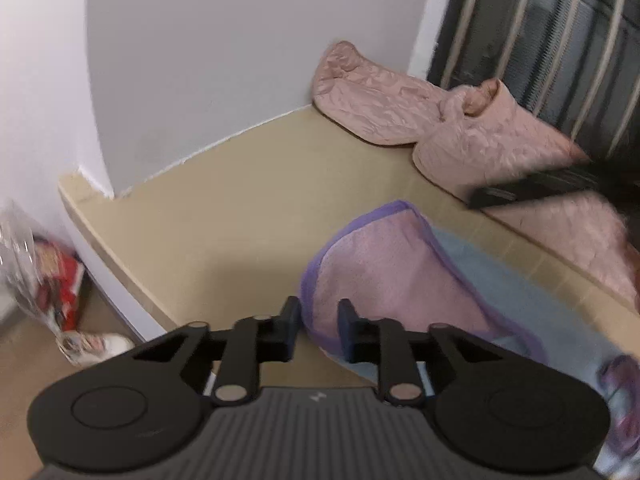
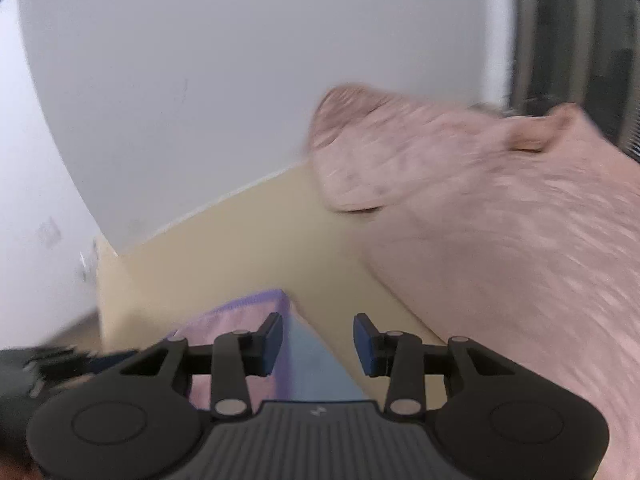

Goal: Fold clothes

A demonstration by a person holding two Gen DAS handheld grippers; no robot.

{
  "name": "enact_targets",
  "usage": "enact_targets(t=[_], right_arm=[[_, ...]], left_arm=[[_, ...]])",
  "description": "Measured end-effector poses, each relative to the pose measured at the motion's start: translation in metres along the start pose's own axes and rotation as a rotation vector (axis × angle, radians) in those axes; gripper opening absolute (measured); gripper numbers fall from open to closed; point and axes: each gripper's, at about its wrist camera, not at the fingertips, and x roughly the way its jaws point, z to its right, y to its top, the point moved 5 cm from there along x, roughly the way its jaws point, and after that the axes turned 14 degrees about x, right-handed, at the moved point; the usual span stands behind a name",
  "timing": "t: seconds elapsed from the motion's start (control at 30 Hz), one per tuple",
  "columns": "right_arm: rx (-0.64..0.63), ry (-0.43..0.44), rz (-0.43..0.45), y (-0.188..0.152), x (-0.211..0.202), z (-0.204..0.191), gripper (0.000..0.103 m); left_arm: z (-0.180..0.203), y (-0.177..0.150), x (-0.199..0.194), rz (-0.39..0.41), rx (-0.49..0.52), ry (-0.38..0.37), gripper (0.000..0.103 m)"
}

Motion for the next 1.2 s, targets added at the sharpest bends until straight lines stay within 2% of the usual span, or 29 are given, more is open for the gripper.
enact_targets(t=[0.03,0.17,0.3,0.4,0.47,0.5,0.57,0.6,0.73,0.9,0.97,1.07,1.2], right_arm=[[-0.024,-0.007,-0.024,0.005,0.014,-0.006,0.036],[-0.053,-0.035,-0.113,0.017,0.057,-0.015,0.032],[-0.026,-0.034,-0.103,0.017,0.059,-0.01,0.002],[0.018,-0.093,-0.04,0.019,0.05,0.001,0.002],[0.059,-0.119,0.012,0.022,0.039,0.012,0.002],[0.071,-0.135,0.036,0.025,0.033,0.019,0.002],[0.092,-0.166,0.083,0.03,0.021,0.032,0.002],[0.107,-0.182,0.097,0.033,0.015,0.041,0.002],[0.167,-0.246,0.149,0.044,-0.007,0.08,0.002],[0.259,-0.333,0.224,0.055,-0.038,0.134,0.002],[0.288,-0.366,0.257,0.06,-0.051,0.155,0.002],[0.338,-0.411,0.265,0.064,-0.062,0.191,0.002],[0.442,-0.454,0.259,0.064,-0.071,0.244,0.002]], left_arm=[[0.002,0.0,0.001,0.004,0.014,0.005,0.006],[0.0,-0.002,0.002,0.023,-0.012,-0.02,0.003],[-0.005,0.0,0.007,0.041,-0.014,-0.044,0.002],[-0.007,0.006,0.012,0.047,-0.016,-0.066,0.001],[-0.005,0.018,0.015,0.082,0.0,-0.089,0.001],[-0.002,0.024,0.016,0.11,0.02,-0.099,0.001],[0.011,0.038,0.024,0.18,0.127,-0.077,0.001],[0.016,0.044,0.031,0.188,0.164,-0.072,0.001],[0.035,0.08,0.055,0.217,0.197,-0.133,0.001],[0.083,0.139,0.071,0.299,0.323,-0.161,0.001],[0.104,0.162,0.084,0.307,0.356,-0.176,0.001],[0.142,0.194,0.111,0.299,0.416,-0.205,0.001],[0.199,0.22,0.154,0.249,0.499,-0.248,0.001]])
